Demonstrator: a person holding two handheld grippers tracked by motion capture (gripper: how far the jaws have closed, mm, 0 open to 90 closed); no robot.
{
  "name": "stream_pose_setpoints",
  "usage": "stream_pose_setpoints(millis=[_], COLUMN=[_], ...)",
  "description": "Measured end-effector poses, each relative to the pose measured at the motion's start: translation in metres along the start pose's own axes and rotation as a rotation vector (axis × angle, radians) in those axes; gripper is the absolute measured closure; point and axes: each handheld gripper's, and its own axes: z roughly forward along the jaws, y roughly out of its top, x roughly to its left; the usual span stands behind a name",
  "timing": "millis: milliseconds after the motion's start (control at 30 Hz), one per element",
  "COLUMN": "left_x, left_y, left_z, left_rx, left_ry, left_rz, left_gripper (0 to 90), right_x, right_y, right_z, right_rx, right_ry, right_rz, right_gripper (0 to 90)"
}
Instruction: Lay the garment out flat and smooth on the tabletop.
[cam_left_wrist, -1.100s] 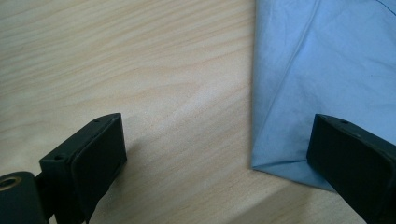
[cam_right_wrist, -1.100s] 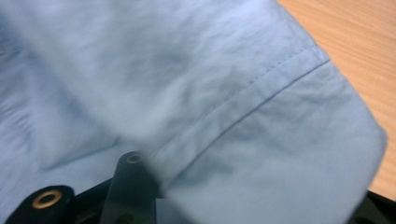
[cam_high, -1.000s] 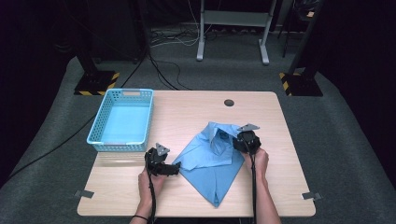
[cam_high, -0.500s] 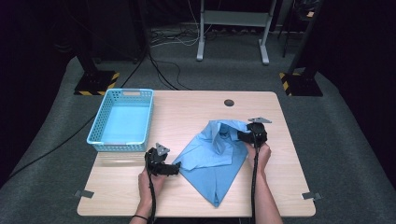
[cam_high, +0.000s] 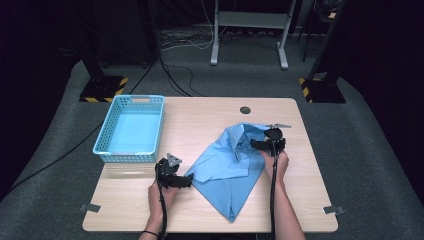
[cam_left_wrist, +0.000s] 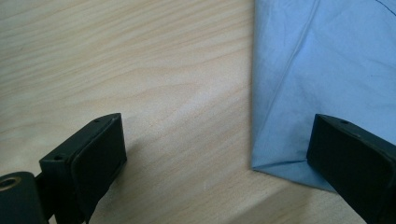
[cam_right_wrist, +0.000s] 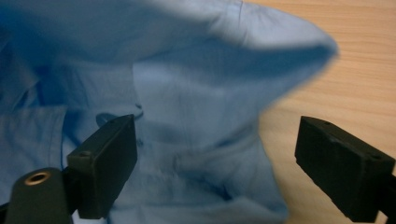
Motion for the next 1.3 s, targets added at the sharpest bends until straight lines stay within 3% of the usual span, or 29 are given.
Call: stream_pose_setpoints(millis=[167,433,533,1000,1300], left_x=[0.0,0.0,0.0,-0.002,-0.012], left_y=[0.0,0.0,0.0,-0.001,-0.006], left_z=[0.0,0.0,0.0,-0.001,-0.006], left_rx=[0.0,0.0,0.0,-0.002,-0.013], left_ry=[0.0,0.0,0.0,-0.007,-0.001], left_rz=[0.001,0.001,0.002,0.016,0.069], left_gripper=[4.2,4.1,4.1,4.1,3.7], right_x=[-0.004,-0.005,-0.005,-0.004,0.001], right_y=[-0.022,-0.051,-0.055,-0.068,-0.083], right_z=[-0.012,-0.014,-0.016,-0.029,-0.044], right_rx=[0.013,0.056,0.037,0.039,0.033], right_ry=[-0.014,-0.036,-0.034,-0.038,-0.044], right_rz=[-0.049,-0.117,-0.12,-0.109,-0.103], right_gripper=[7.6,5.8,5.9,5.8,5.9])
